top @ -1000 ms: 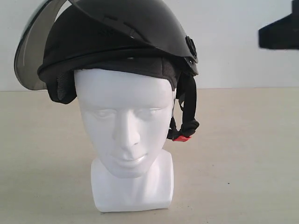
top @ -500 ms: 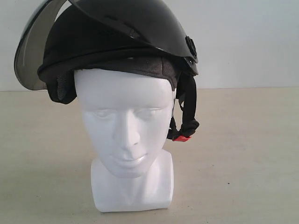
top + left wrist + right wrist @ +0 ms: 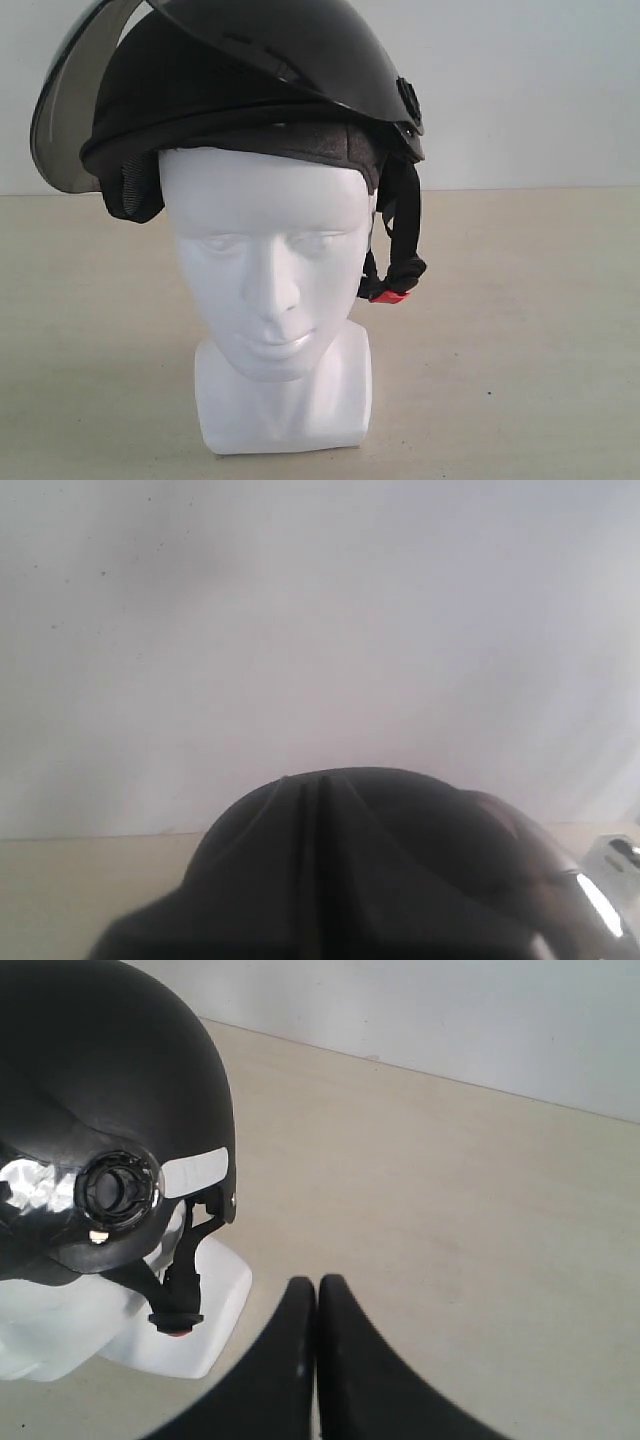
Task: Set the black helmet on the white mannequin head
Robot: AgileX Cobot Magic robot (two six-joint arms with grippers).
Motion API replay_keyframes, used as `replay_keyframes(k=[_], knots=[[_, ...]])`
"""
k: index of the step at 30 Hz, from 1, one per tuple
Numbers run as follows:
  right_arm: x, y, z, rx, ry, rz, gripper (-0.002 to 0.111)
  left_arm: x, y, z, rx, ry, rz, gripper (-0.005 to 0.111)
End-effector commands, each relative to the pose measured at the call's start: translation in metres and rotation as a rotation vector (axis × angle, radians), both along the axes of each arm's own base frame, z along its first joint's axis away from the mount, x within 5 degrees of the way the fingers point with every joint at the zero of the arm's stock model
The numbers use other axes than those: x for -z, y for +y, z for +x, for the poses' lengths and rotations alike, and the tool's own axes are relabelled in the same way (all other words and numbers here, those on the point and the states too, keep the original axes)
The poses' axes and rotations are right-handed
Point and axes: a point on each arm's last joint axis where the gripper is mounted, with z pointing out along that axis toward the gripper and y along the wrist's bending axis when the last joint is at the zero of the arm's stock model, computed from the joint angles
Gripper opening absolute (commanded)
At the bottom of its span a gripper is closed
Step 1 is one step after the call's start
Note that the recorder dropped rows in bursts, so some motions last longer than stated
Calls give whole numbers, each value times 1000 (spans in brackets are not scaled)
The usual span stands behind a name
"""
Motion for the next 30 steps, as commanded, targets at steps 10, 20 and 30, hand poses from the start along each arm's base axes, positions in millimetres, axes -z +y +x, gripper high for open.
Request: replay_keyframes(k=[10, 20, 30], knots=[[-2, -1, 0, 5, -8, -5, 0, -5, -4, -3, 59, -5, -79, 4], [-1, -1, -1, 4, 4, -10, 0, -19, 4, -5, 31, -402, -265, 4], [-1, -1, -1, 4, 4, -10, 0, 20, 22, 17, -356, -284, 212, 4]])
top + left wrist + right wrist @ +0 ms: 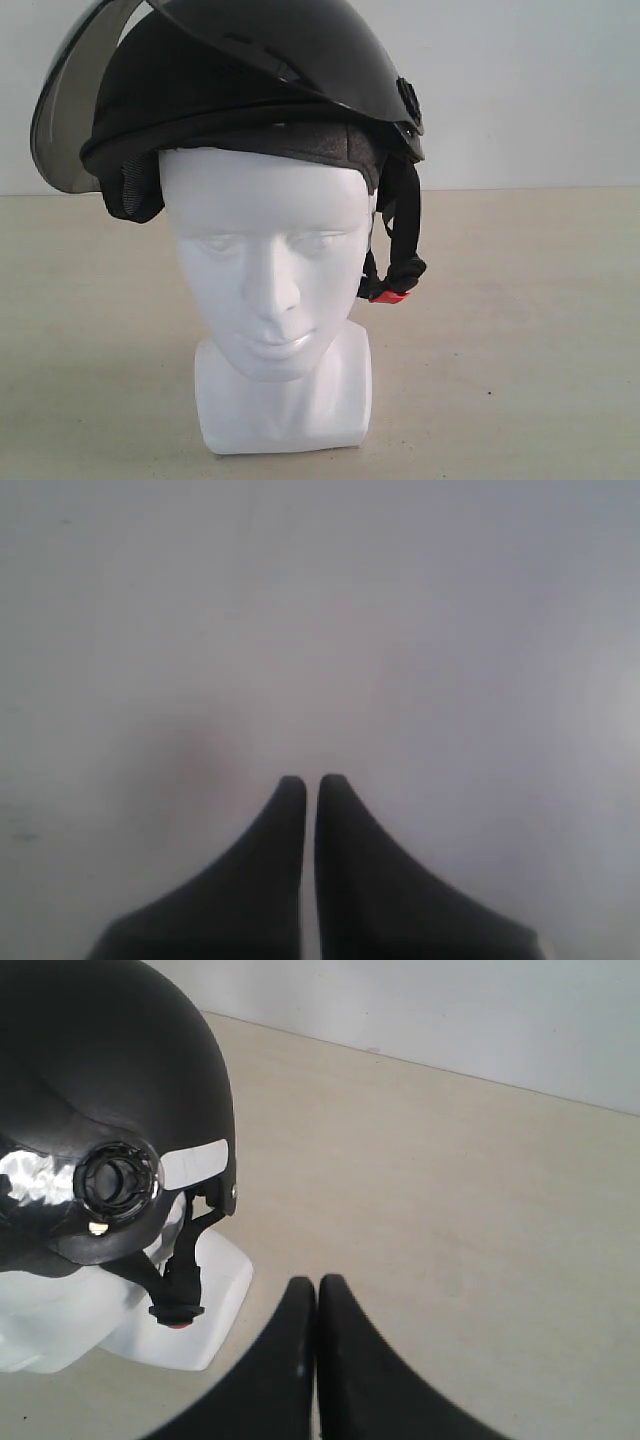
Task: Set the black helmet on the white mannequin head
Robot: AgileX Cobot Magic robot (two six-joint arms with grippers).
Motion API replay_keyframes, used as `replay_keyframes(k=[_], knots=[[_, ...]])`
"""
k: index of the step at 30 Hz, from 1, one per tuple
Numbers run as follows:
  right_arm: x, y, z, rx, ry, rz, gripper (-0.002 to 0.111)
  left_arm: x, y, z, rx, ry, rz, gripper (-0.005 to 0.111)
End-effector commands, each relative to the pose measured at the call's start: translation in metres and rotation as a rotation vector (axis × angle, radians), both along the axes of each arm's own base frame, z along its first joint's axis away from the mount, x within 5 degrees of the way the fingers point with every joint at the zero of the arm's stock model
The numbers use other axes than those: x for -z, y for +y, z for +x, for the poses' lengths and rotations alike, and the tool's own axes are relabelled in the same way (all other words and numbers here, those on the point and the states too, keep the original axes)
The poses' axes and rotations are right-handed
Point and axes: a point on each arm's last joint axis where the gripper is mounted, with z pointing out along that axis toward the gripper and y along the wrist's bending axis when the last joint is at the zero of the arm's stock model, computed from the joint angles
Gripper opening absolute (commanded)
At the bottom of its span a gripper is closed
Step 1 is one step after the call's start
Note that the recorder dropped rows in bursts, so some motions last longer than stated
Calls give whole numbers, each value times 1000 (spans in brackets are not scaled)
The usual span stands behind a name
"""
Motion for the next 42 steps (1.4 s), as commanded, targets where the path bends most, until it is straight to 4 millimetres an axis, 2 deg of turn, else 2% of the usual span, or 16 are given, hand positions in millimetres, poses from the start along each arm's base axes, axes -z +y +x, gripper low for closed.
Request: replay_keyframes(k=[1, 3, 6, 9, 12, 15, 17, 19, 22, 28, 31, 33, 37, 42], knots=[[-2, -1, 0, 5, -8, -6, 0, 26, 15, 13, -311, 204, 241, 4], [-2, -1, 0, 5, -8, -6, 0, 38, 25, 13, -435, 326, 362, 4], [-2, -1, 0, 6, -7, -4, 0, 47, 34, 5, -520, 461, 469, 4], [-2, -1, 0, 6, -7, -4, 0, 43, 36, -10, -532, 495, 438, 4], [-2, -1, 0, 6, -7, -4, 0, 31, 33, -29, -488, 510, 327, 4], [-2, -1, 0, 6, -7, -4, 0, 24, 24, -47, -378, 588, 354, 4], [-2, -1, 0, 6, -7, -4, 0, 20, 18, -51, -308, 610, 355, 4], [-2, -1, 0, 6, -7, -4, 0, 13, 14, -52, -264, 591, 273, 4], [-2, -1, 0, 6, -7, -4, 0, 7, 13, -49, -255, 573, 279, 4], [-2, -1, 0, 6, -7, -4, 0, 7, 10, -37, -213, 661, 351, 4], [-1, -6, 1, -99, -96, -220, 0, 5, 8, -24, -187, 686, 323, 4], [-1, -8, 2, -140, -126, -299, 0, 5, 6, -14, -154, 720, 301, 4], [-1, -7, 2, -142, -125, -291, 0, 3, 1, 4, -101, 738, 332, 4], [-1, -7, 2, -144, -128, -286, 0, -4, 0, 18, -90, 753, 339, 4]])
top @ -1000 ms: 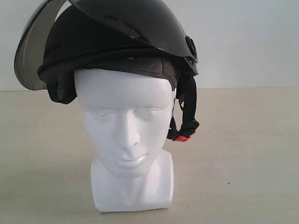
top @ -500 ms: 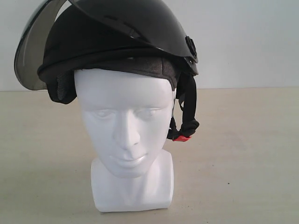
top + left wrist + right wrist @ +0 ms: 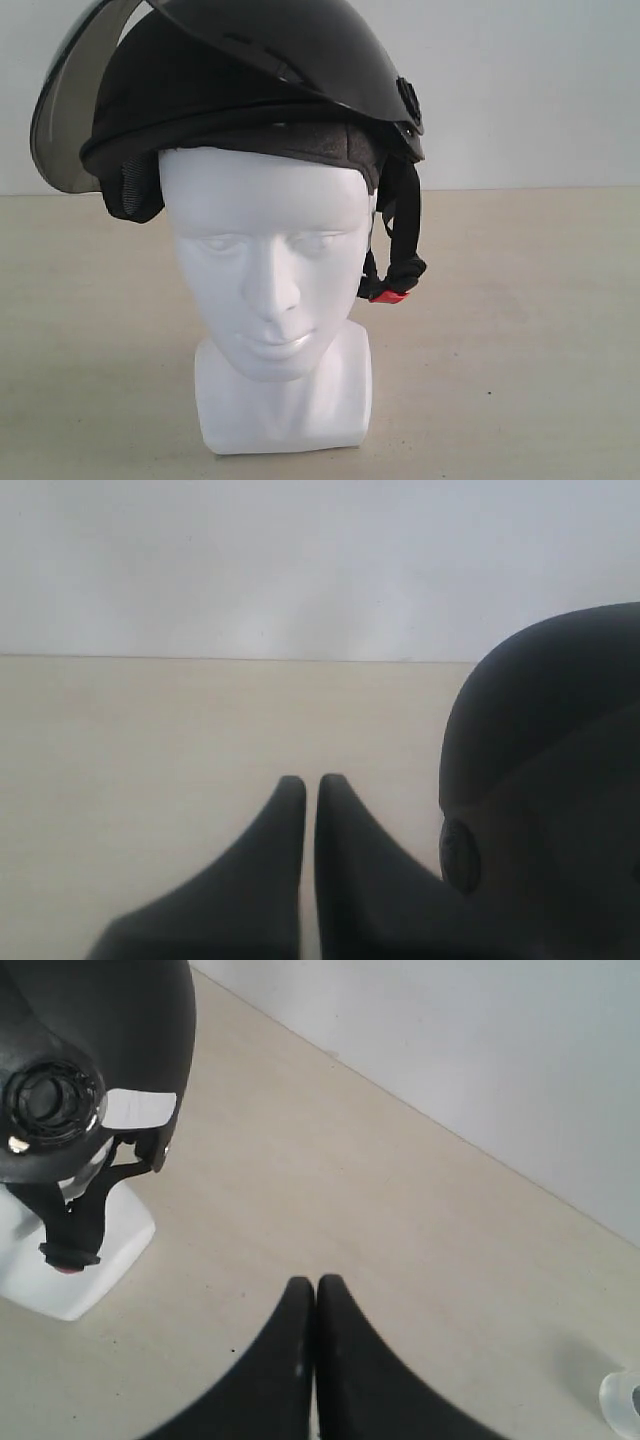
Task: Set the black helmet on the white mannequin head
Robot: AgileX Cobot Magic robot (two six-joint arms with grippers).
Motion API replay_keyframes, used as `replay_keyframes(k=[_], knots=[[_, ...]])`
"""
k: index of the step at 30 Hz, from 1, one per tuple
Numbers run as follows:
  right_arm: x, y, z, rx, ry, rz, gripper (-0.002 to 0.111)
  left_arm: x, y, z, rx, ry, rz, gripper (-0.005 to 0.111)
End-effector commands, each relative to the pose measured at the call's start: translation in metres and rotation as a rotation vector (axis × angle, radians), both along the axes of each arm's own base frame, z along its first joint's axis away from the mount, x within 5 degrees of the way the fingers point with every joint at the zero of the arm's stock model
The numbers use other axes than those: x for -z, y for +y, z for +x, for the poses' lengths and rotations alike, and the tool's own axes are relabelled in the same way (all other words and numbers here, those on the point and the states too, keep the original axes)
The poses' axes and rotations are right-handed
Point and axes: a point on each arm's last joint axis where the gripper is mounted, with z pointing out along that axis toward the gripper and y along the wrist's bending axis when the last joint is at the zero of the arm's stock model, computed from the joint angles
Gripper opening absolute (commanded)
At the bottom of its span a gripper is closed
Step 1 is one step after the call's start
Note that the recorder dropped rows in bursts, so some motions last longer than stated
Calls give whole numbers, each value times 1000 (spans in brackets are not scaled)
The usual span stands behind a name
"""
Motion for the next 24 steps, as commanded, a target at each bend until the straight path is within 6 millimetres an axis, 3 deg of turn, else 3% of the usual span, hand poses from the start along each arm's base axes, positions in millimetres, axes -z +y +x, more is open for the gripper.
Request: replay_keyframes(k=[1, 7, 13, 18, 24], knots=[[-3, 1, 0, -10, -21, 12, 0, -10, -4, 10, 32, 3, -7, 4], [-13, 17, 1, -47, -41, 281, 0, -20, -7, 27, 70, 53, -14, 4], [1, 43, 13, -32, 295, 581, 0, -19, -11, 47, 118, 151, -19, 4], [12, 51, 30, -68, 330, 557, 0, -13, -12, 56, 126, 184, -30, 4], [10, 56, 59, -1, 232, 663, 0, -14, -12, 62, 115, 157, -39, 4]])
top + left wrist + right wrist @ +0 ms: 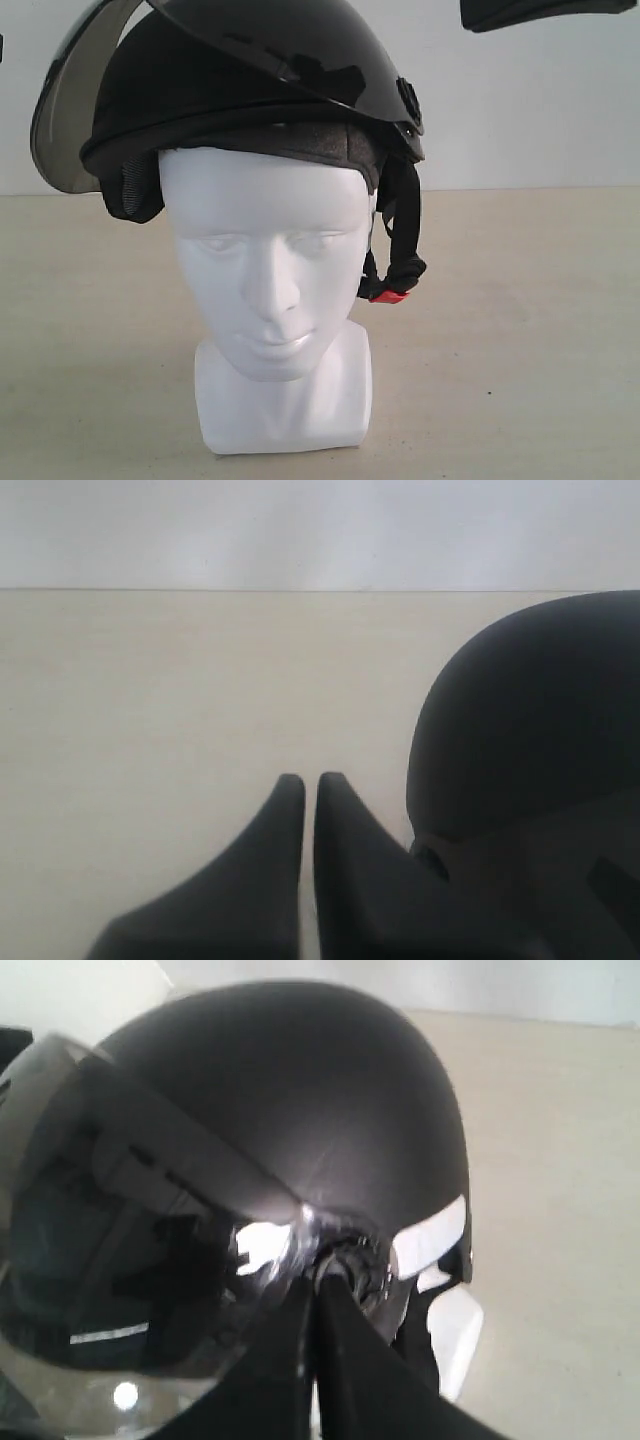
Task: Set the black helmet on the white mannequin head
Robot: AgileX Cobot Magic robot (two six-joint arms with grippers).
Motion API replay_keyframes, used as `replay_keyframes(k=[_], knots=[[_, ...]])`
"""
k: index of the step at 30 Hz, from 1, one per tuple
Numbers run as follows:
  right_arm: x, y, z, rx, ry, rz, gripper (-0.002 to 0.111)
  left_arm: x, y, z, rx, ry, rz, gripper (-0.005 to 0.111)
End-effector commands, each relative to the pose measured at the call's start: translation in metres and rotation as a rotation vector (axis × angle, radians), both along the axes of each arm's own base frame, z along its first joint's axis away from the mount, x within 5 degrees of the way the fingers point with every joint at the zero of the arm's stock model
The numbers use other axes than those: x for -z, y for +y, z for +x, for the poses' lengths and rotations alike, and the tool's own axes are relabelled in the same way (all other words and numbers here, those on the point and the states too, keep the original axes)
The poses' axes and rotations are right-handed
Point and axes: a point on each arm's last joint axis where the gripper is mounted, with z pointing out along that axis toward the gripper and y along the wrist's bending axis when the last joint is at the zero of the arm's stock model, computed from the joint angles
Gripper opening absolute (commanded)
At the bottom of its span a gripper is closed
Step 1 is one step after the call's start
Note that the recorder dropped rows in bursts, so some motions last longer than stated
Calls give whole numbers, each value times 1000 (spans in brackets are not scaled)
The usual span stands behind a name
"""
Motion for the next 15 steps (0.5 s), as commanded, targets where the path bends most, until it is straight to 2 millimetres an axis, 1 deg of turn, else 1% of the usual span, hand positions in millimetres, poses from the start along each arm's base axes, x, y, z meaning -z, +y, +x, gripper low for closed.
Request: replay_keyframes(k=[1, 5, 9, 12, 15], knots=[[-5, 5, 19, 59, -57, 79, 0, -4, -3, 6, 11, -43, -19, 4], [-9, 14, 44, 60, -50, 121, 0, 9, -5, 22, 22, -4, -39, 4], [-24, 23, 66, 50, -80, 155, 0, 26, -11, 38, 101, 41, -53, 4], [-31, 26, 75, 51, -94, 172, 0, 34, -15, 47, 132, 52, -81, 4], [-26, 29, 80, 42, -65, 186, 0, 37, -17, 54, 154, 40, -105, 4]])
